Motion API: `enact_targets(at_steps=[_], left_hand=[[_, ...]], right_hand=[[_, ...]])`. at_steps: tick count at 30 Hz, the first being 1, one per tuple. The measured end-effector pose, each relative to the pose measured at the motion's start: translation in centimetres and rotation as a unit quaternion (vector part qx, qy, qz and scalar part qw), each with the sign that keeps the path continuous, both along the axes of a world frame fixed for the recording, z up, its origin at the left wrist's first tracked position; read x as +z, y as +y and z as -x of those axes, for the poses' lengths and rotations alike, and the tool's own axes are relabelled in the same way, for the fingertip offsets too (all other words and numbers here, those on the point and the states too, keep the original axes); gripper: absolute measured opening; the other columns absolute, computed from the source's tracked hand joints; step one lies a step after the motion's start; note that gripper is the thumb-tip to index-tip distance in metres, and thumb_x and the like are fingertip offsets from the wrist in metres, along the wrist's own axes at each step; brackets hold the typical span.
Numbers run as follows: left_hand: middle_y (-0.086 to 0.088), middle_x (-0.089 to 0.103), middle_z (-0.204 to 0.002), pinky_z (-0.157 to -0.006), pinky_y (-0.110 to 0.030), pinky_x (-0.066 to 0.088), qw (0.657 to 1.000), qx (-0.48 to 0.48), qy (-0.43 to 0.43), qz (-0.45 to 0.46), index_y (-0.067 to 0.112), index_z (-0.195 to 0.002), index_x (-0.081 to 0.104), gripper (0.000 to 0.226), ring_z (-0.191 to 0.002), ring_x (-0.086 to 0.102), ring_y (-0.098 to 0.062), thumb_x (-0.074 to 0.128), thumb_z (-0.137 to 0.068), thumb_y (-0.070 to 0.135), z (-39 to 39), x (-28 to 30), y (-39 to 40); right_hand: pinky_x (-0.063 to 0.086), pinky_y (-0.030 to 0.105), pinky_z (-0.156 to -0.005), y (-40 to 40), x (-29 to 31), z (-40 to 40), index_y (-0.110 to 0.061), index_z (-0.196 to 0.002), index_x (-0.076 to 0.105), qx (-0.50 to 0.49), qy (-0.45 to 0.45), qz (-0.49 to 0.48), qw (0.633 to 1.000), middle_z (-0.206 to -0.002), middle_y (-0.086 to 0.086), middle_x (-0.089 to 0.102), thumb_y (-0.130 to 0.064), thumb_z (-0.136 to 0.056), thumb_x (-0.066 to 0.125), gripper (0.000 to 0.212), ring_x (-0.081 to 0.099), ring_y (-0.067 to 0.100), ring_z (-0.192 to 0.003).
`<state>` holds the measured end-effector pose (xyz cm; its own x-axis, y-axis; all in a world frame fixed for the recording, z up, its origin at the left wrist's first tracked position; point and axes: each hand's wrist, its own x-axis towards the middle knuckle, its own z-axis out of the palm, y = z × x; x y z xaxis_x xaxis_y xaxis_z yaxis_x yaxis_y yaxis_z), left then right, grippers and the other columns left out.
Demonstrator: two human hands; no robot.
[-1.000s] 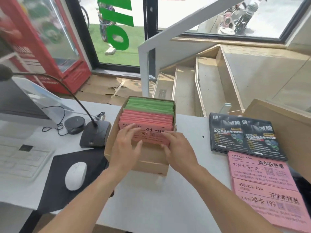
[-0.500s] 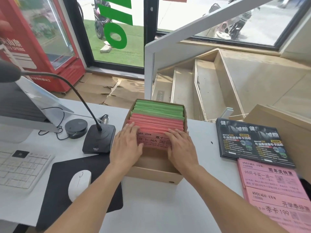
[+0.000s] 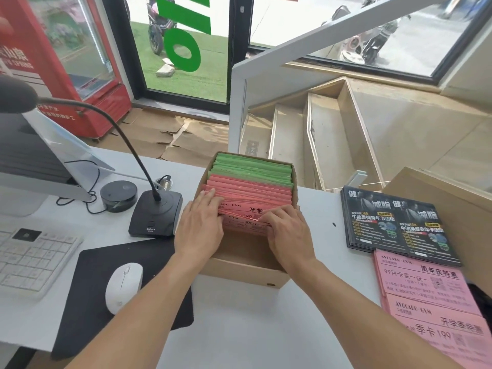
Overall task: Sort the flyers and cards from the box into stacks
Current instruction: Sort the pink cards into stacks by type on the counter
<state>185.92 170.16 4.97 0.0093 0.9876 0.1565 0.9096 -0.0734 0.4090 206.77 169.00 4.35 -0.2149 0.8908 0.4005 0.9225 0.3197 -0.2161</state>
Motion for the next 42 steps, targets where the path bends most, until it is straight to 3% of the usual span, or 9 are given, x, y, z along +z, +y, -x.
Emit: enact_targets(at_steps=[4,10,17,21,25,28,31,38,42], left_hand=[[0.001,0.029,-0.165,-0.126,-0.041,0.017,1.000,-0.005,0.006,0.008,0.024,-0.149,0.044,0.050,-0.154,0.019,-0.018,0.055,-0.101,0.023,0.0,-0.1,0.1],[0.001,0.027,-0.166,-0.126,-0.041,0.015,1.000,-0.003,0.004,0.010,0.025,-0.151,0.043,0.048,-0.155,0.015,-0.019,0.051,-0.103,0.027,0.0,-0.2,0.2],[0.003,0.046,-0.154,-0.124,-0.044,0.024,0.991,-0.009,-0.096,-0.097,0.022,-0.116,0.064,0.018,-0.152,0.024,-0.017,0.059,-0.100,0.027,0.2,0.2,-0.4],[0.012,0.058,-0.140,-0.109,-0.042,0.045,0.961,-0.031,-0.239,-0.134,0.025,-0.099,0.064,0.009,-0.135,0.050,-0.012,0.071,-0.093,0.026,0.6,1.2,-1.5],[0.015,0.074,-0.095,-0.077,-0.036,0.060,0.901,0.007,-0.422,-0.104,0.027,-0.090,0.061,0.014,-0.091,0.071,-0.006,0.074,-0.091,0.021,-0.2,3.5,-3.3],[0.018,0.072,-0.089,-0.070,-0.021,0.054,0.888,0.019,-0.443,-0.121,0.028,-0.089,0.056,0.016,-0.089,0.069,-0.002,0.072,-0.092,0.029,-2.7,5.4,-4.7],[0.033,0.066,-0.089,-0.071,-0.008,0.047,0.881,-0.027,-0.458,-0.115,0.013,-0.092,0.056,0.016,-0.088,0.063,0.010,0.072,-0.092,0.014,-6.2,6.3,-6.3],[0.016,0.069,-0.087,-0.069,-0.018,0.050,0.876,-0.115,-0.467,0.037,0.030,-0.091,0.055,0.020,-0.086,0.067,-0.007,0.068,-0.097,0.015,-13.7,2.4,-12.7],[0.020,0.069,-0.091,-0.066,-0.009,0.044,0.881,-0.168,-0.428,0.113,0.025,-0.098,0.061,0.004,-0.088,0.065,-0.004,0.063,-0.098,0.021,-17.6,-0.3,-18.2]], right_hand=[[0.052,0.035,-0.071,-0.3,0.8,0.2,-0.028,-0.103,0.069,-0.005,-0.041,0.092,0.995,-0.094,-0.008,0.074,-0.010,-0.087,0.061,0.025,0.067,0.022,-0.086],[0.053,0.035,-0.072,-0.1,1.1,0.5,-0.029,-0.113,0.066,-0.014,-0.064,0.122,0.990,-0.102,-0.008,0.074,-0.015,-0.092,0.050,0.031,0.069,0.023,-0.091],[0.057,0.034,-0.068,-0.7,0.9,0.1,-0.028,-0.107,0.072,-0.038,0.146,0.017,0.988,-0.101,-0.015,0.072,-0.005,-0.087,0.067,0.032,0.069,0.016,-0.081],[0.058,0.031,-0.086,-1.7,2.4,-0.3,-0.023,-0.103,0.075,-0.047,0.383,0.047,0.921,-0.100,-0.017,0.073,-0.002,-0.089,0.070,0.026,0.069,0.003,-0.097],[0.059,0.027,-0.077,-3.4,5.4,-1.0,-0.029,-0.096,0.073,-0.063,0.511,0.058,0.855,-0.092,-0.016,0.075,-0.005,-0.087,0.077,0.026,0.070,0.004,-0.094],[0.060,0.031,-0.073,-4.6,6.7,-2.9,-0.030,-0.094,0.071,-0.069,0.569,0.063,0.817,-0.093,-0.009,0.076,-0.005,-0.084,0.081,0.028,0.072,0.014,-0.093],[0.060,0.033,-0.075,-6.6,7.1,-5.8,-0.026,-0.096,0.070,-0.104,0.574,0.048,0.811,-0.092,-0.005,0.076,-0.004,-0.083,0.080,0.028,0.072,0.016,-0.091],[0.058,0.040,-0.081,-16.5,5.0,-15.4,-0.033,-0.093,0.069,-0.196,0.511,0.098,0.831,-0.092,-0.006,0.076,-0.008,-0.083,0.081,0.029,0.071,0.015,-0.092],[0.056,0.020,-0.077,-23.8,3.5,-20.1,-0.027,-0.092,0.068,-0.244,0.475,0.134,0.835,-0.090,-0.020,0.073,-0.007,-0.082,0.080,0.026,0.066,0.003,-0.094]])
